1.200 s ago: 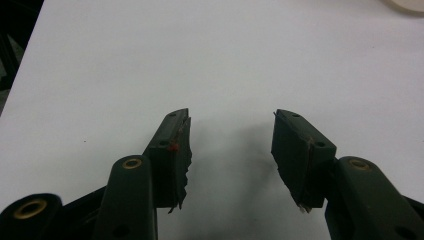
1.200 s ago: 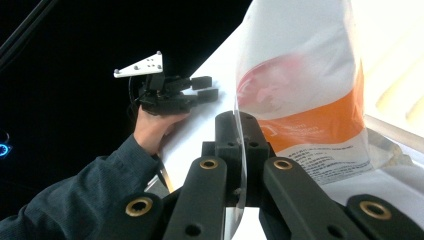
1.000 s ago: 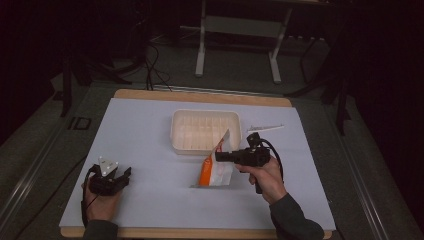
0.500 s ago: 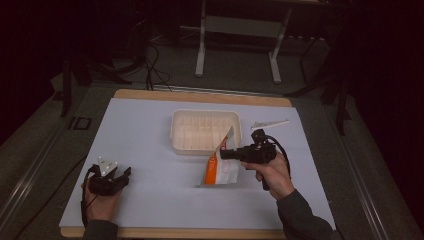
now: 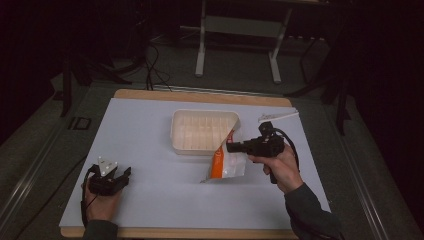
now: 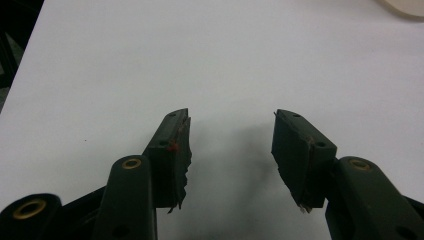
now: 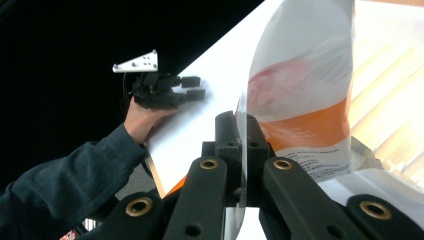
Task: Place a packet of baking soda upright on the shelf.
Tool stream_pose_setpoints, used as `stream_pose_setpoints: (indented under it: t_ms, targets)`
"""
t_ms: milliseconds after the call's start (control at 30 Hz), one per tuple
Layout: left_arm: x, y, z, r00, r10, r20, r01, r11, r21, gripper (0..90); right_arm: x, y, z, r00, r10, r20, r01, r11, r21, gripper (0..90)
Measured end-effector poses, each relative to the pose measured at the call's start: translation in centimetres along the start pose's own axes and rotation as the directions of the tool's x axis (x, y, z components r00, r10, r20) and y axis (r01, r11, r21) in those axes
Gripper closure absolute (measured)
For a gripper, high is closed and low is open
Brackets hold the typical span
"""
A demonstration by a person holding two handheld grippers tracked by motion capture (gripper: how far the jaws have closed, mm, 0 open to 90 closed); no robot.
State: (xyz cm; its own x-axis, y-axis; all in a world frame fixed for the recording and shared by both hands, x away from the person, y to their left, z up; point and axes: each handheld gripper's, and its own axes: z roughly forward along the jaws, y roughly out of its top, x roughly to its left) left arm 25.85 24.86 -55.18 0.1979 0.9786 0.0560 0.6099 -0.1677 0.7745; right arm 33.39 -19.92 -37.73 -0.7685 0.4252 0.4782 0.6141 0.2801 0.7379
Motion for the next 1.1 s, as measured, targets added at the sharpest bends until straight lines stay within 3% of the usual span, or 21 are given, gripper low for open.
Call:
stream_pose_setpoints:
  t_ms: [367,800,1100]
  targets:
    - [0.0,0.0,0.0,1.0000,0.000,-0.001,0.000,1.0000,0.000,49.3,-0.9,1.5,-1.7,0.9995,-0.010,0.031,0.011,1.000,-0.019,90.0]
    - [0.0,0.0,0.0,1.0000,-0.001,0.000,0.001,1.0000,-0.001,49.3,-1.7,3.2,-1.9,0.9955,-0.033,0.089,0.032,0.999,0.018,90.0]
    - [0.0,0.0,0.0,1.0000,-0.002,0.001,0.002,1.0000,-0.002,49.2,-3.0,4.3,-2.1,0.9931,-0.009,0.117,0.008,1.000,0.014,90.0]
